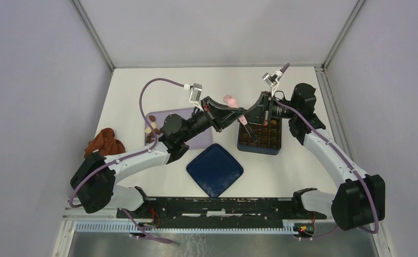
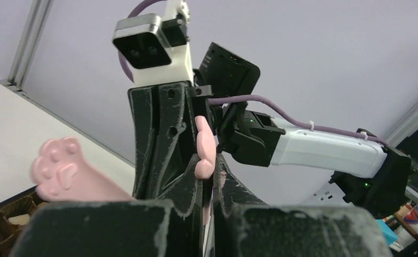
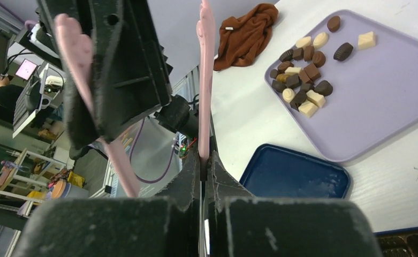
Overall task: Pack the chocolate
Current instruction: Adjust the clamp.
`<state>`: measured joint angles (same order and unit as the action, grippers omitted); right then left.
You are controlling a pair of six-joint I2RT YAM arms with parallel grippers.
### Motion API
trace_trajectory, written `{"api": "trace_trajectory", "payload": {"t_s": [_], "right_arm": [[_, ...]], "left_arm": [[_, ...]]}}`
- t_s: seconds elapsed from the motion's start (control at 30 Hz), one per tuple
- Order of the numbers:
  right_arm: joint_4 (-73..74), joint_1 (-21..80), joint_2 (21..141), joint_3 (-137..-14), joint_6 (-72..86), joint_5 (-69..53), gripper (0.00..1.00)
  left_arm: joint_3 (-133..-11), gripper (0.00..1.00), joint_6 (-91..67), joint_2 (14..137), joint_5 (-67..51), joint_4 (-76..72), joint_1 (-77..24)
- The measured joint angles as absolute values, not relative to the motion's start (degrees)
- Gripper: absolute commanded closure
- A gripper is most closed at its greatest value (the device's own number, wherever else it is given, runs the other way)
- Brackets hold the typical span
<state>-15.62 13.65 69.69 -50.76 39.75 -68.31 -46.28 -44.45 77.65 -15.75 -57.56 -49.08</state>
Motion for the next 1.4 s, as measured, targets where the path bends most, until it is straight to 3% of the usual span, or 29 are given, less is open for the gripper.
{"api": "trace_trajectory", "payload": {"t_s": [0.37, 0.53, 0.87, 1.4], "right_arm": [[-9.8, 12.9, 72.2, -49.3, 38.7, -66.0, 1.00], [-15.2, 12.6, 71.6, -47.6, 40.4, -67.3, 0.58], [-13.6, 6.2, 65.1, -49.0, 29.2, -68.3, 0.03], [-13.5, 15.4, 58.1, -41.4, 22.9, -70.0, 0.02]], "left_arm": [[-46.3, 0.98, -39.3, 78.5, -24.5, -58.2, -48.2], [-44.2, 0.98, -40.6, 78.7, -24.3, -60.6, -47.0], [-37.4, 0.98, -49.3, 79.1, -25.8, -73.8, -42.2], [-35.7, 0.98, -50.5, 78.4, -25.5, -76.0, -43.3]]}}
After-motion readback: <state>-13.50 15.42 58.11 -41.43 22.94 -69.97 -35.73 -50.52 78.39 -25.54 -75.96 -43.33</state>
